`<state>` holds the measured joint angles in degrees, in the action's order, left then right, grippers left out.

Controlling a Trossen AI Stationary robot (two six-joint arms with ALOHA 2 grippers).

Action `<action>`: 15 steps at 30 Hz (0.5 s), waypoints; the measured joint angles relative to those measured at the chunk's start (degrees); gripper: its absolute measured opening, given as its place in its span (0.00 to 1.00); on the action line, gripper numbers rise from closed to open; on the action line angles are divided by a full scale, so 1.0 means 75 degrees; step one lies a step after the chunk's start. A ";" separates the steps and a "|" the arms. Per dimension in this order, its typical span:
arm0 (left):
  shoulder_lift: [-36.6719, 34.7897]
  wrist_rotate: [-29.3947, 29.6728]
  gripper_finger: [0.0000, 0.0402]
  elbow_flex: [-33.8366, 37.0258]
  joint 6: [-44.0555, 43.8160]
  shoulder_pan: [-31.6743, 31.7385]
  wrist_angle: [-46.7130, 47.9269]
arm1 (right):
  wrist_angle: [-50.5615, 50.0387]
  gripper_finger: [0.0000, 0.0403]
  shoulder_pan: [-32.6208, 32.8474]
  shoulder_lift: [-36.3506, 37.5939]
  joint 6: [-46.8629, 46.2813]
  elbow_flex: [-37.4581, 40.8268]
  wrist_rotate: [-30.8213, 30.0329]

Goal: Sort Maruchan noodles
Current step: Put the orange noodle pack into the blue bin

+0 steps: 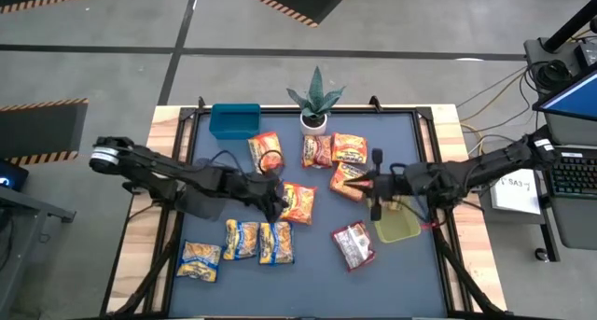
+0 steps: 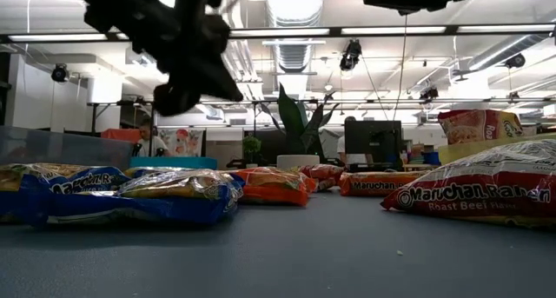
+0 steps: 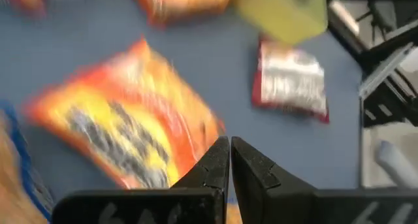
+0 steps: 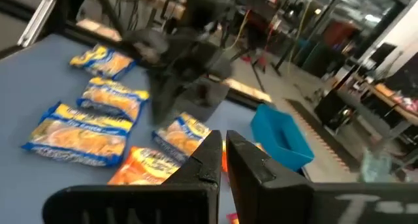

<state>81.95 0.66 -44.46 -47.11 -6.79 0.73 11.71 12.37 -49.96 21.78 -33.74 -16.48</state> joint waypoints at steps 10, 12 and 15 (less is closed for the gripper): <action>0.0599 -0.0794 0.06 -0.0709 -0.2040 0.0013 0.1789 | 0.0058 0.03 -0.0579 0.1158 0.0222 0.0549 0.0443; 0.0638 -0.0795 0.11 -0.0709 -0.2239 0.0058 0.1826 | 0.0079 0.03 -0.0576 0.1274 0.0301 0.0596 0.0474; 0.0665 -0.0774 0.21 -0.0709 -0.2338 0.0223 0.1818 | 0.0098 0.03 -0.0570 0.1377 0.0383 0.0647 0.0474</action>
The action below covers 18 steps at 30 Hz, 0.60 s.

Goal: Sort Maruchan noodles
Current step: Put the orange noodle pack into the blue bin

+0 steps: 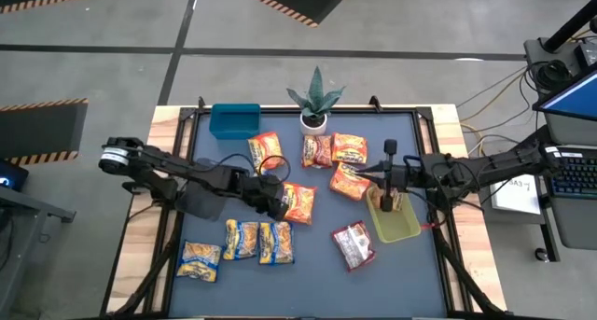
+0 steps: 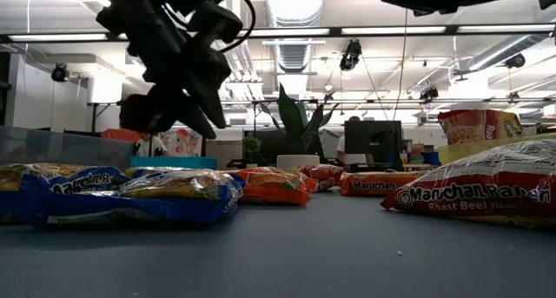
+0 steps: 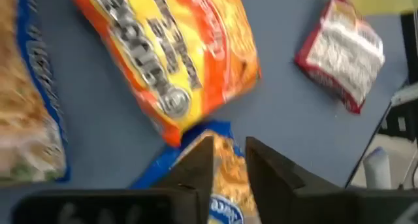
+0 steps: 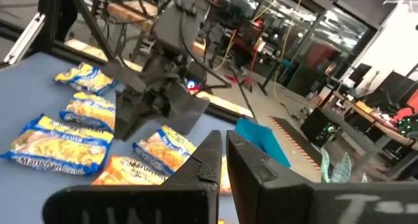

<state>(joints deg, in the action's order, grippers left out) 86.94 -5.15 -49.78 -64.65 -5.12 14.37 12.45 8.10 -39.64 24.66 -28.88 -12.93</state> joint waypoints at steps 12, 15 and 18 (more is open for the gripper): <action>0.0544 0.0921 0.59 0.0012 -0.0678 0.0252 -0.0123 | -0.0362 0.03 0.0000 0.0063 0.0207 0.0026 -0.0009; 0.0823 0.1026 0.61 -0.0056 -0.0678 0.0270 -0.0215 | -0.0367 0.03 0.0000 0.0084 0.0211 0.0026 -0.0009; 0.1153 0.1113 0.61 -0.0200 -0.0629 0.0302 -0.0240 | -0.0391 0.03 0.0000 0.0081 0.0252 0.0026 -0.0012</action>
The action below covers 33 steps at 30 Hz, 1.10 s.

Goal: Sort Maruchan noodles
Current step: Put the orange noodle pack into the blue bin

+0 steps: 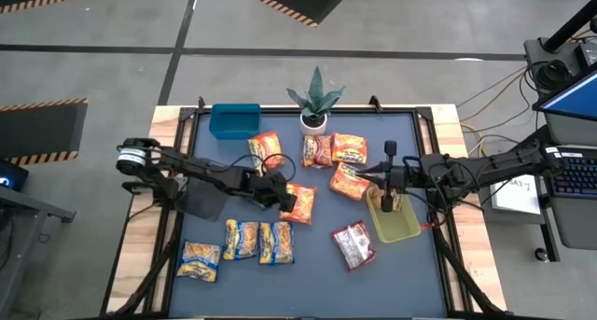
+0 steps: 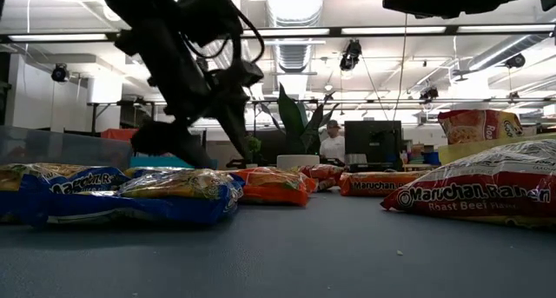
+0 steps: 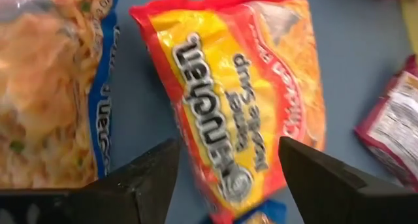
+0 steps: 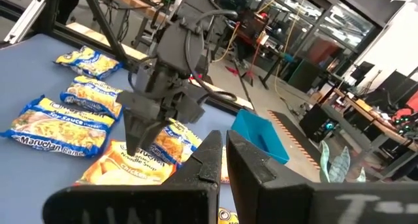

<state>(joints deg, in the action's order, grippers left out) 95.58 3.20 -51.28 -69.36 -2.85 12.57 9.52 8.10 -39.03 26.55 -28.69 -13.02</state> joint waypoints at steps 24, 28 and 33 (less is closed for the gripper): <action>0.1091 -0.0088 0.41 -0.0811 0.0978 0.0087 -0.0389 | -0.0042 0.03 0.0000 -0.0004 0.0065 0.0000 -0.0001; 0.1091 -0.0018 0.32 -0.0809 0.1047 0.0081 -0.0392 | -0.0041 0.03 0.0000 -0.0006 0.0076 0.0000 -0.0003; 0.1091 0.0009 0.21 -0.0809 0.1125 0.0081 -0.0415 | -0.0042 0.03 0.0000 -0.0006 0.0082 0.0000 -0.0003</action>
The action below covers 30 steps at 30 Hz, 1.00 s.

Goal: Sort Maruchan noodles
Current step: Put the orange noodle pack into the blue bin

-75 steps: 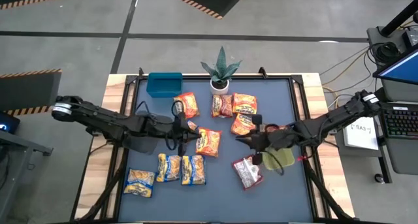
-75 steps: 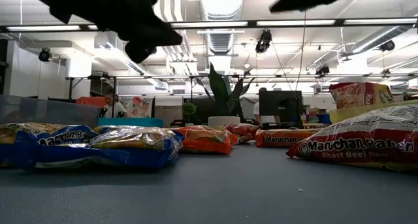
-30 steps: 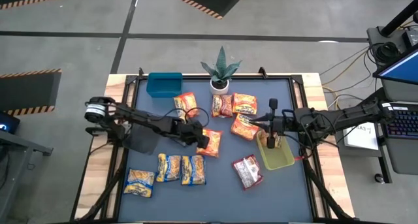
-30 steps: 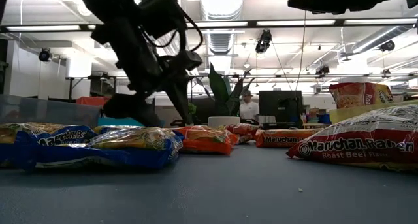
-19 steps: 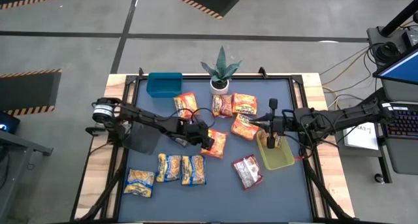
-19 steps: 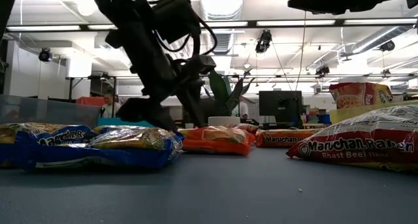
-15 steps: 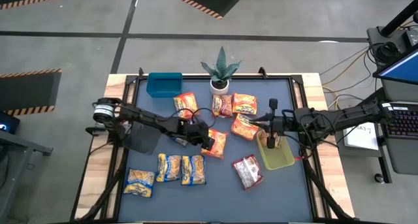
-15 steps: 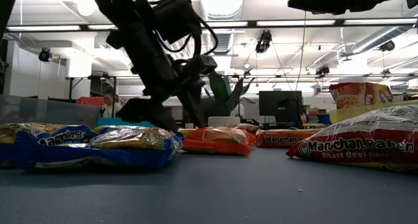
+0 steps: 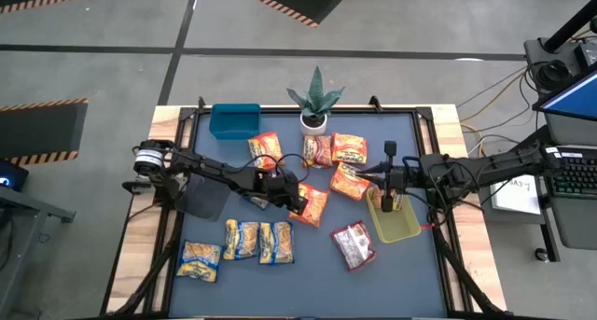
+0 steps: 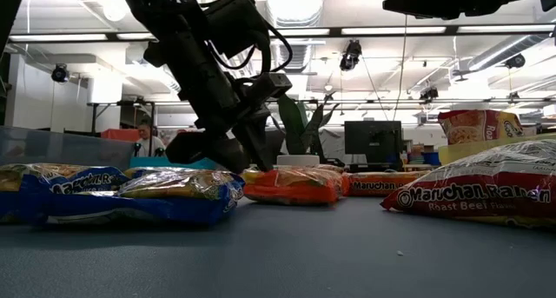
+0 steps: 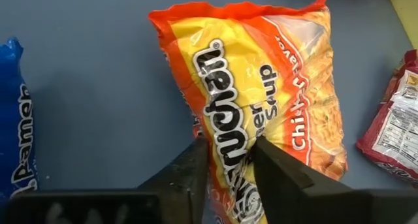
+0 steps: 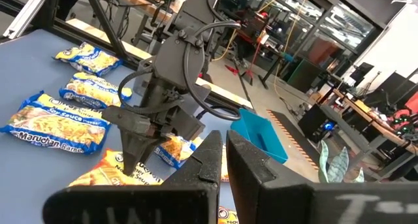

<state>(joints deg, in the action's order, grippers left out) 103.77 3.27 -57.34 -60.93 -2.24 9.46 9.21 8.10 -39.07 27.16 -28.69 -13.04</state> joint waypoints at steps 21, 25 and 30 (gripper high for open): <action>-0.0152 0.1273 0.02 -0.1424 0.3448 -0.0621 0.1619 | 0.0001 0.03 0.0000 0.0000 0.0076 -0.0003 -0.0003; -0.0152 0.1441 0.01 -0.1719 0.3684 -0.0653 0.2127 | 0.0001 0.03 0.0000 0.0000 0.0073 -0.0003 -0.0003; -0.0171 0.1503 0.00 -0.2250 0.4071 -0.0662 0.2907 | -0.0001 0.03 0.0000 0.0000 0.0073 -0.0003 -0.0003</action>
<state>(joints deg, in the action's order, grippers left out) 102.48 14.54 -74.22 -30.39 -7.20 31.26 9.20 8.10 -39.07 27.70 -28.71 -13.06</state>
